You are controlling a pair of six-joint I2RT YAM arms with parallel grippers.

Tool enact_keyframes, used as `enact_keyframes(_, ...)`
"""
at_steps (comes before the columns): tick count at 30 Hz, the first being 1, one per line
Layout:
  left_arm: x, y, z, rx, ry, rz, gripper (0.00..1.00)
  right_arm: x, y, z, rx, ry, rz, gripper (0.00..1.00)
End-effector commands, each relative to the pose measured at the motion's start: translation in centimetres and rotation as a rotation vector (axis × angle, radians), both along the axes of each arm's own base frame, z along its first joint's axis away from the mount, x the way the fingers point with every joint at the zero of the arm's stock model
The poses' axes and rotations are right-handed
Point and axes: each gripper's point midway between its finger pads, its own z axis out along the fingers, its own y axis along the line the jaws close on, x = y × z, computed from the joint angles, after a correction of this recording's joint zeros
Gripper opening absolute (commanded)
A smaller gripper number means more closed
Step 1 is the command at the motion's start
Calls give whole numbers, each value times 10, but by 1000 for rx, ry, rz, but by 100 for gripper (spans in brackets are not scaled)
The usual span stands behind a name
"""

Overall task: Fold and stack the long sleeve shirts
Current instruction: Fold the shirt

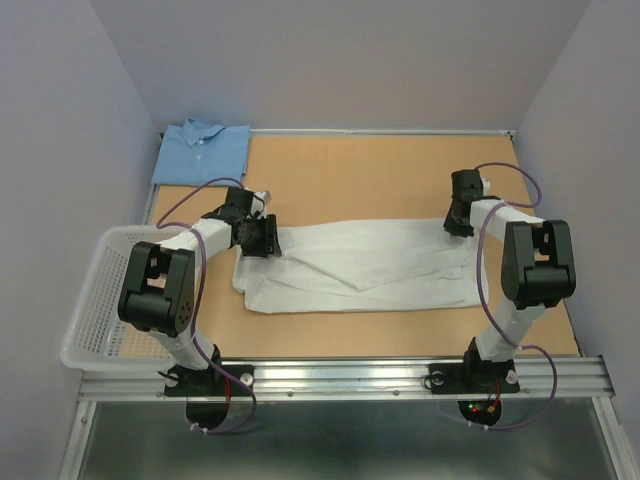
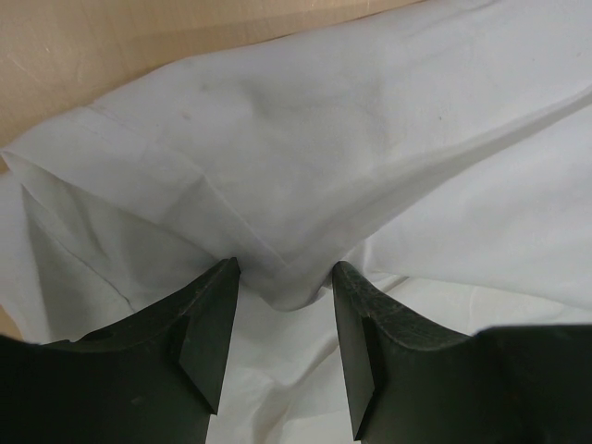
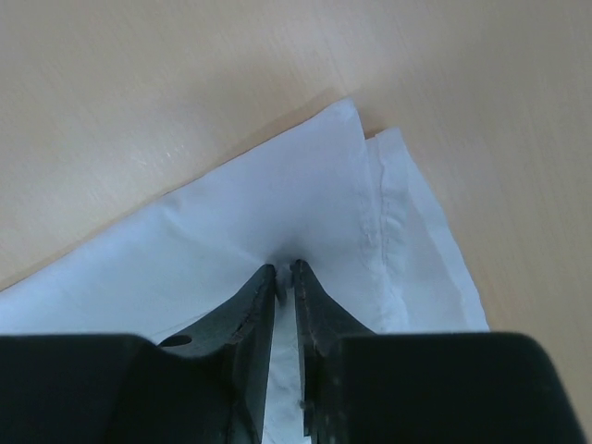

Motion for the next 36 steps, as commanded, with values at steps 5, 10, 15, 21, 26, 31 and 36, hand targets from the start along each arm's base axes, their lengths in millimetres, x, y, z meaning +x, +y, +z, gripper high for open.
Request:
enact_keyframes(5,3,2,20,-5,-49,-9,56,-3,-11,16,-29,-35,-46,27)
enact_keyframes(10,3,2,21,-6,-50,-10,56,-3,-8,19,-9,-41,-36,19)
enact_keyframes(15,2,2,20,-3,-49,-8,56,-2,-1,29,26,-60,-23,11)
enact_keyframes(21,0,3,19,-5,-45,-8,56,-2,2,35,41,-59,-23,6)
enact_keyframes(26,1,2,20,-6,-46,-7,56,6,-3,51,17,-89,-33,1)
enact_keyframes(31,-2,4,17,0,-38,-3,56,17,-9,66,-13,-119,-46,1)
enact_keyframes(36,-3,4,14,1,-34,-1,56,30,-10,75,-16,-150,-52,1)
